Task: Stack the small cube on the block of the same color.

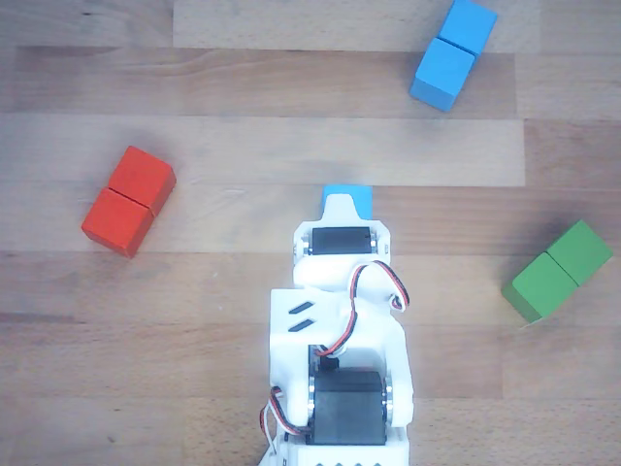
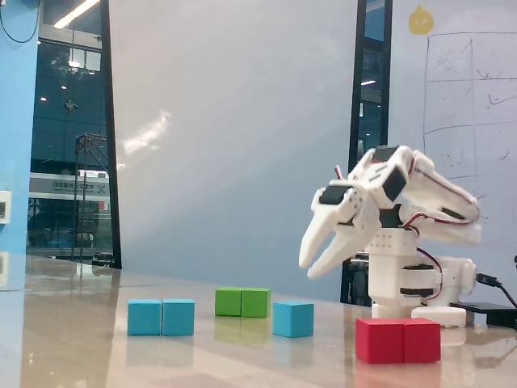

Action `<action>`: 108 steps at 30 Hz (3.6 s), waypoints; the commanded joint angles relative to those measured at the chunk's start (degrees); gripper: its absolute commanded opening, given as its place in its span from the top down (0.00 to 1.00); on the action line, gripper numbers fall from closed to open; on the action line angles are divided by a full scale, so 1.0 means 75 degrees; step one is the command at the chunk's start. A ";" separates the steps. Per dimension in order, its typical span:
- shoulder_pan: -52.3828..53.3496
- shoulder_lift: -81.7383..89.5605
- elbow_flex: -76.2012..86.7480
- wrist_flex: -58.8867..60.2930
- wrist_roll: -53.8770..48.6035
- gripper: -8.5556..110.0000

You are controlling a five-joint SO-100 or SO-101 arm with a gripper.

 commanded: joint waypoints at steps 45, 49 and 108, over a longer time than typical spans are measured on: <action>0.0000 -0.9164 -0.5754 0.1148 -0.0047 0.88; -0.0035 -0.9176 -0.5730 0.1277 -0.0059 0.85; 0.0715 -1.1309 -0.5742 -0.0621 0.0059 0.82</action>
